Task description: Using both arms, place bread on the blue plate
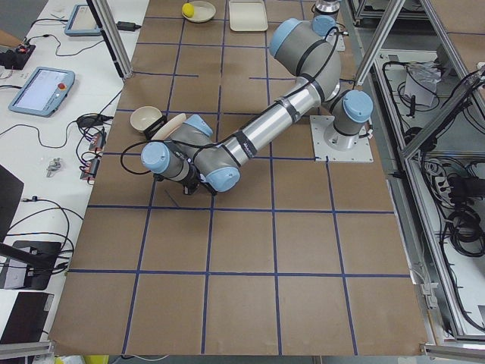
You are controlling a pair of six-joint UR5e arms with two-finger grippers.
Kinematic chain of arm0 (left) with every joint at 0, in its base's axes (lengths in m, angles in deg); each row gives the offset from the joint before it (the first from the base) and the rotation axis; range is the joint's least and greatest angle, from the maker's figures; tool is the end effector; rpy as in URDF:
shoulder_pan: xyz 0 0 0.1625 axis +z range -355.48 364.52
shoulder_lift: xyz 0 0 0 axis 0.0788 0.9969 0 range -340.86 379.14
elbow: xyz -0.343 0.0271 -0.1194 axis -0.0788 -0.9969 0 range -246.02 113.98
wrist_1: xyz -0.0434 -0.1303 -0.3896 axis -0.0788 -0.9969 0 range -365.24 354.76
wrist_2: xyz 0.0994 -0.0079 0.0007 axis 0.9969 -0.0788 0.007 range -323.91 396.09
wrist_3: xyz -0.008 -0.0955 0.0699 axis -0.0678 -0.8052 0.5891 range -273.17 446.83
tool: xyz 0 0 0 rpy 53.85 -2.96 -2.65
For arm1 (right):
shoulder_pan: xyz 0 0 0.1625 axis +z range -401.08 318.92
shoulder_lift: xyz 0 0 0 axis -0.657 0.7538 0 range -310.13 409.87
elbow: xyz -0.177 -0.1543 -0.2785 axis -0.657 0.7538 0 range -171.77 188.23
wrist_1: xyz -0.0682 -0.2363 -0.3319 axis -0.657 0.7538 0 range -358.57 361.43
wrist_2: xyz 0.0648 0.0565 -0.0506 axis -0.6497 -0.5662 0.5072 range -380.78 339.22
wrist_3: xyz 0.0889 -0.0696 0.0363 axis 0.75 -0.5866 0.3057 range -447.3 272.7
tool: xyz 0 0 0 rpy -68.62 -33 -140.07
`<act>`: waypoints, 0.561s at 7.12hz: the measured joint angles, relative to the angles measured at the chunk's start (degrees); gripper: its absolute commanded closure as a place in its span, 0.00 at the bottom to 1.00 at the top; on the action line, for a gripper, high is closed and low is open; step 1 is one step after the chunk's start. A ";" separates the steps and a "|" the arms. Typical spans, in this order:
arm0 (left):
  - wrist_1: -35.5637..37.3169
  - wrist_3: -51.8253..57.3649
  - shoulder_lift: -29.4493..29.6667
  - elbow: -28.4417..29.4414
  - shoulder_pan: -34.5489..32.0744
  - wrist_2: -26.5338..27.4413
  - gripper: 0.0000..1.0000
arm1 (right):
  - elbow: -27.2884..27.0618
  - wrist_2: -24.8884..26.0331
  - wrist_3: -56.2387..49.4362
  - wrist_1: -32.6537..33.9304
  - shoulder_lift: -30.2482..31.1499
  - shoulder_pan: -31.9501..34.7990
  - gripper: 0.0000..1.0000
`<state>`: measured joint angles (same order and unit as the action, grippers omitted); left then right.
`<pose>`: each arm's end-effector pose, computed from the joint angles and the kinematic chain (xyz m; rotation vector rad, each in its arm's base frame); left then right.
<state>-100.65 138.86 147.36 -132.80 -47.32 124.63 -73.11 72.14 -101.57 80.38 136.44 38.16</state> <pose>0.2975 -0.5994 0.2015 -0.3378 -2.8322 -0.3367 0.0320 -0.5133 0.4339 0.0992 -3.1076 -0.1711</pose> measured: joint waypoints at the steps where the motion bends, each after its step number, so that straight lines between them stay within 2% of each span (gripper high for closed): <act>1: -1.90 0.11 -1.98 -0.21 0.09 1.28 0.89 | 2.42 -0.60 4.23 -2.25 0.13 3.97 1.00; 4: -9.99 -3.48 -12.81 -4.42 -1.60 2.62 0.89 | 5.88 -2.29 13.10 -3.80 -0.59 10.81 1.00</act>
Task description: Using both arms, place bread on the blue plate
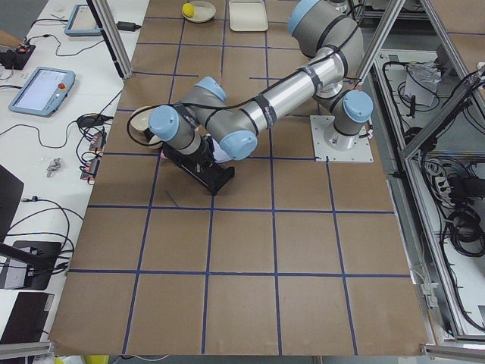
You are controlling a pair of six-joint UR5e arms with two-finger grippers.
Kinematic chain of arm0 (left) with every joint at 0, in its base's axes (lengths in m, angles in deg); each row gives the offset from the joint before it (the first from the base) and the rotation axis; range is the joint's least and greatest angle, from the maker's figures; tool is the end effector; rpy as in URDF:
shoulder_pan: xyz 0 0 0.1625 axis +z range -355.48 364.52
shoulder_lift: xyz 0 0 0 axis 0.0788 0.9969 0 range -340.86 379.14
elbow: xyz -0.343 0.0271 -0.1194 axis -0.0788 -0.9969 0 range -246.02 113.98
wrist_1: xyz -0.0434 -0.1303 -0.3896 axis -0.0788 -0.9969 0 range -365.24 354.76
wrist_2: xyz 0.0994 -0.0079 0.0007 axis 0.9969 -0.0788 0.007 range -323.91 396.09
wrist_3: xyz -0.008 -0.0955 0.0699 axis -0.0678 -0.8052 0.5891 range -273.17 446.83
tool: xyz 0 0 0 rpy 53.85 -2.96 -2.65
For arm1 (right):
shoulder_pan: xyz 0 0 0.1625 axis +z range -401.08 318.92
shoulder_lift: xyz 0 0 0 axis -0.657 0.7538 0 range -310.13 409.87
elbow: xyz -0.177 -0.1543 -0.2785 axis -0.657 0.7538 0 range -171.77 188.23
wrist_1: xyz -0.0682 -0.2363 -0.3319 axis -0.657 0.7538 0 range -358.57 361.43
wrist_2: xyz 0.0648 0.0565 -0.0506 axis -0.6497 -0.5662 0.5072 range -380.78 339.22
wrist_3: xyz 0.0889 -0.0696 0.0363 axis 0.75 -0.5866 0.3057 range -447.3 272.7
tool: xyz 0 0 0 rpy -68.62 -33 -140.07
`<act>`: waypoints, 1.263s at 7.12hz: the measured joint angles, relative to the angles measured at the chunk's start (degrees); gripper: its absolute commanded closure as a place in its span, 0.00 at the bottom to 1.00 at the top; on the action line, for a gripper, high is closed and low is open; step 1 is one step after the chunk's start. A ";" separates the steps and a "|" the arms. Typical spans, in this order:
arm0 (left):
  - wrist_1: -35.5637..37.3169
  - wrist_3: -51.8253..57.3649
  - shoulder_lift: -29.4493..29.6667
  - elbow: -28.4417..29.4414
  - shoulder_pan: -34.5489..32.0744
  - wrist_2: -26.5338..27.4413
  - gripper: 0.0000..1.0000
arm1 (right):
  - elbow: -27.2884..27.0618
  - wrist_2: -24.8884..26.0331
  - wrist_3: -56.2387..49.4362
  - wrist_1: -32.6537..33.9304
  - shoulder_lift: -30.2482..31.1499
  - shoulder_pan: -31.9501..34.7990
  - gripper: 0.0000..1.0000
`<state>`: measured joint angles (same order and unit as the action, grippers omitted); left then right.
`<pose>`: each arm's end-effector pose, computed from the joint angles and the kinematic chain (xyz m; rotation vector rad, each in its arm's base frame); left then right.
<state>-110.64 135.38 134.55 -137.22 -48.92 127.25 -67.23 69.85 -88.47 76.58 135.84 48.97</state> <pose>0.2478 -0.5541 0.2991 -0.3048 -2.8490 -0.4300 0.1324 -0.5003 0.4715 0.0340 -3.1289 -0.1183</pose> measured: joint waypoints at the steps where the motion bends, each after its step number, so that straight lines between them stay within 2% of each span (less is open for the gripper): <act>1: -0.83 -3.25 -4.52 -3.64 -2.23 -0.10 0.89 | 0.06 -0.07 0.46 -0.08 -0.26 0.46 1.00; 3: -0.75 -12.20 -13.08 -12.28 -8.60 -1.79 0.89 | -0.22 -0.13 0.32 -0.31 -0.45 0.71 1.00; 4: -0.54 -17.43 -15.32 -14.77 -12.65 -4.23 0.89 | -0.30 -0.15 0.23 -0.52 -0.50 0.73 1.00; 6: 3.30 -25.30 -15.83 -16.86 -22.12 -9.16 0.89 | -0.49 -0.11 -0.04 -0.65 -0.75 0.75 1.00; 9: 17.85 -31.83 -13.65 -22.63 -33.21 -14.34 0.89 | -0.70 0.18 -2.02 0.43 -2.37 0.54 1.00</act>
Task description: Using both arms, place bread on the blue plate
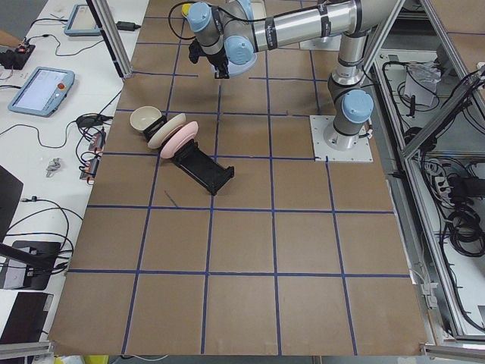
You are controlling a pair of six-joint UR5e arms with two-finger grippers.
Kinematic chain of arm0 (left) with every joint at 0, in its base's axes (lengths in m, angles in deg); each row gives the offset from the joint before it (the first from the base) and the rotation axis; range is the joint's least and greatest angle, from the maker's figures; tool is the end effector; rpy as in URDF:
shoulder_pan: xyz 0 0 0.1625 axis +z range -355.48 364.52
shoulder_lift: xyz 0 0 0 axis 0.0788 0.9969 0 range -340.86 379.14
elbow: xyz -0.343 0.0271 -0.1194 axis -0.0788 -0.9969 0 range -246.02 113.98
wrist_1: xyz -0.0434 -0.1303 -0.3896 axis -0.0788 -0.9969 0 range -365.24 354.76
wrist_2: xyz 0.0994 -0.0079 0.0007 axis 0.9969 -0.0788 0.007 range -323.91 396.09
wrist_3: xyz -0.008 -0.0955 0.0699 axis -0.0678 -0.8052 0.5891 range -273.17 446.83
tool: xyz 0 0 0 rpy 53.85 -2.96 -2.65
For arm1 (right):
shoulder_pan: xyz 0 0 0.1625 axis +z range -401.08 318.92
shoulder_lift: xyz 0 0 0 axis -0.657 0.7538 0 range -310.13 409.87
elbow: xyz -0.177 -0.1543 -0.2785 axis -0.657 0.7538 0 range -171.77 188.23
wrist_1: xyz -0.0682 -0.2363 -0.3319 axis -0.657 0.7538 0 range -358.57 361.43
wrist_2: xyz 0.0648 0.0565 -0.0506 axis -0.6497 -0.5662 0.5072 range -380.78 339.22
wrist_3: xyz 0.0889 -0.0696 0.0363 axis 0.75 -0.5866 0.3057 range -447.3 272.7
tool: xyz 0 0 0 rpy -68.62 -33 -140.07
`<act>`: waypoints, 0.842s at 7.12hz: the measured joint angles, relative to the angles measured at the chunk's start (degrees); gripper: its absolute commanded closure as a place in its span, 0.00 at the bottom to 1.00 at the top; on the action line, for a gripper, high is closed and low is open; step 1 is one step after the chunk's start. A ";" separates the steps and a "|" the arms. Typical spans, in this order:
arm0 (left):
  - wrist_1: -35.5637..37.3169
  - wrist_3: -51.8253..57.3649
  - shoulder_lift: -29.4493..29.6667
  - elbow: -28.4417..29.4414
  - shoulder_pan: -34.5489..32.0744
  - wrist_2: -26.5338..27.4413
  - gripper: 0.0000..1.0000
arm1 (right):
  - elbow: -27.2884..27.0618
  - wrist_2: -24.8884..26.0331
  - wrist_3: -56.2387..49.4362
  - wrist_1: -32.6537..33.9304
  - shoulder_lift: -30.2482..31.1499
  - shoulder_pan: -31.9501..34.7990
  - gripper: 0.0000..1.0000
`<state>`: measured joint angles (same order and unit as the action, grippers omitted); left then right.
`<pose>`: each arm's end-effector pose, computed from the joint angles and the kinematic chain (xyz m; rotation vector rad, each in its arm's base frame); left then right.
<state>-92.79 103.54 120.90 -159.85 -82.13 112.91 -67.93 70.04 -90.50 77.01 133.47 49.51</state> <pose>-0.1297 -0.5302 0.2788 -0.2952 -2.8489 -0.2672 0.1369 -0.5115 0.4454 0.1047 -3.1225 -0.1906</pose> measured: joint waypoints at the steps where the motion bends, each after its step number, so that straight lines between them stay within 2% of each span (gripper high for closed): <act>1: 4.97 -1.94 1.01 -1.70 -3.02 -0.33 0.89 | 0.09 0.19 -0.47 0.95 -0.91 -0.08 1.00; 4: 14.68 -9.74 5.02 -2.97 -10.65 -0.36 0.89 | 0.27 -0.08 -0.15 2.17 -3.05 0.03 1.00; 6: 17.39 -12.68 6.62 -3.22 -12.93 -0.43 0.88 | 0.23 -0.34 2.37 4.81 -5.03 1.13 1.00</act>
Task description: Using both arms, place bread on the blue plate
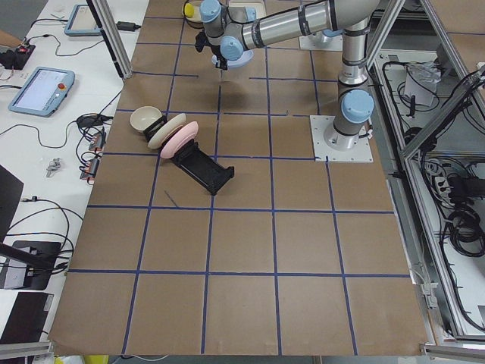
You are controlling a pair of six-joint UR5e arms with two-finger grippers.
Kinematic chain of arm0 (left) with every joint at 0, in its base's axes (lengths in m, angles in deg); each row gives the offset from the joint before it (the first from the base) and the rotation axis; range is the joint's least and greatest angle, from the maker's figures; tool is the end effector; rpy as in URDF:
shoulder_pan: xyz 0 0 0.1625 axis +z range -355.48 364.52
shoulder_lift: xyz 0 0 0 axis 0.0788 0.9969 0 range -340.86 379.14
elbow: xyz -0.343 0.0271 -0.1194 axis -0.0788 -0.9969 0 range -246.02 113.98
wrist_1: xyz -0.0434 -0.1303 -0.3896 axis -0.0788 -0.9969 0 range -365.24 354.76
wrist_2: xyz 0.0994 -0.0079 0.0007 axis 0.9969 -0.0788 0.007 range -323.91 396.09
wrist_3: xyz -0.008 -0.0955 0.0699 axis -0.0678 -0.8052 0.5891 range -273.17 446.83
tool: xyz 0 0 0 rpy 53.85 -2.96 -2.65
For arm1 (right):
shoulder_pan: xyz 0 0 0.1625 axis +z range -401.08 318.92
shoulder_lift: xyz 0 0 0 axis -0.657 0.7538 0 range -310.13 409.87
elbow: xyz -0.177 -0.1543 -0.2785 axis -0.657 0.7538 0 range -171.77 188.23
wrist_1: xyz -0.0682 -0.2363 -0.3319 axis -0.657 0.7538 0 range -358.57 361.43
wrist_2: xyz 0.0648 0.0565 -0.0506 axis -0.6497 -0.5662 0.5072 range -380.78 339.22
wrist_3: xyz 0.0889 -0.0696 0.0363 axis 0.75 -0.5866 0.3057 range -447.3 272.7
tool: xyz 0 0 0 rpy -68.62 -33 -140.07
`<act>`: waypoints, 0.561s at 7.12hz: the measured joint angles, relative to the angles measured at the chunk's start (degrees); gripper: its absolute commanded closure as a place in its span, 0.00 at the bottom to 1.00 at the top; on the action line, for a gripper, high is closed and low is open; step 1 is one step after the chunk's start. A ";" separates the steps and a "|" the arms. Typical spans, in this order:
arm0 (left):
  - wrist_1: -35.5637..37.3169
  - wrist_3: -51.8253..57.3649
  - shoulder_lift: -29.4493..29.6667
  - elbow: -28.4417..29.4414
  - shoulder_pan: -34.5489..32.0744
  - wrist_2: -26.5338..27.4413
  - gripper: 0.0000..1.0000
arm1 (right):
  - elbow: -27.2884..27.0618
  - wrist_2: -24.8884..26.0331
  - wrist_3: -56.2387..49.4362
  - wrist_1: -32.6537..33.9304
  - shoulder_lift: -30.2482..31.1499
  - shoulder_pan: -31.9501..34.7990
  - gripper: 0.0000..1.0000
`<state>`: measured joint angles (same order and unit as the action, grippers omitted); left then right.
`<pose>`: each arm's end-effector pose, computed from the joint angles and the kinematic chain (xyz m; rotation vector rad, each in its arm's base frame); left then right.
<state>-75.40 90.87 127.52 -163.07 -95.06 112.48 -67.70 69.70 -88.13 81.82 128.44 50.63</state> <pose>-0.2516 -0.5214 0.2158 -0.3276 -2.8864 -0.1584 0.1486 -0.5431 0.4078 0.0701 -3.1257 -0.1899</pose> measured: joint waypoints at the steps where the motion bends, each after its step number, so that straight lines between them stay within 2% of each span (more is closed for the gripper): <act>1: 1.66 -0.34 1.33 0.21 -0.30 -0.07 0.88 | -0.01 0.03 1.65 2.95 -1.55 1.64 1.00; 3: 6.09 -0.21 5.43 1.52 -0.38 -0.09 0.86 | -0.04 0.41 5.66 7.49 -4.54 4.88 1.00; 4: 7.95 -0.17 7.03 1.89 -0.32 -0.04 0.80 | -0.10 0.55 6.51 8.22 -5.24 5.66 1.00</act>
<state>-67.45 90.70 134.55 -161.18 -95.38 112.43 -67.80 70.25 -81.62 90.04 123.19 56.29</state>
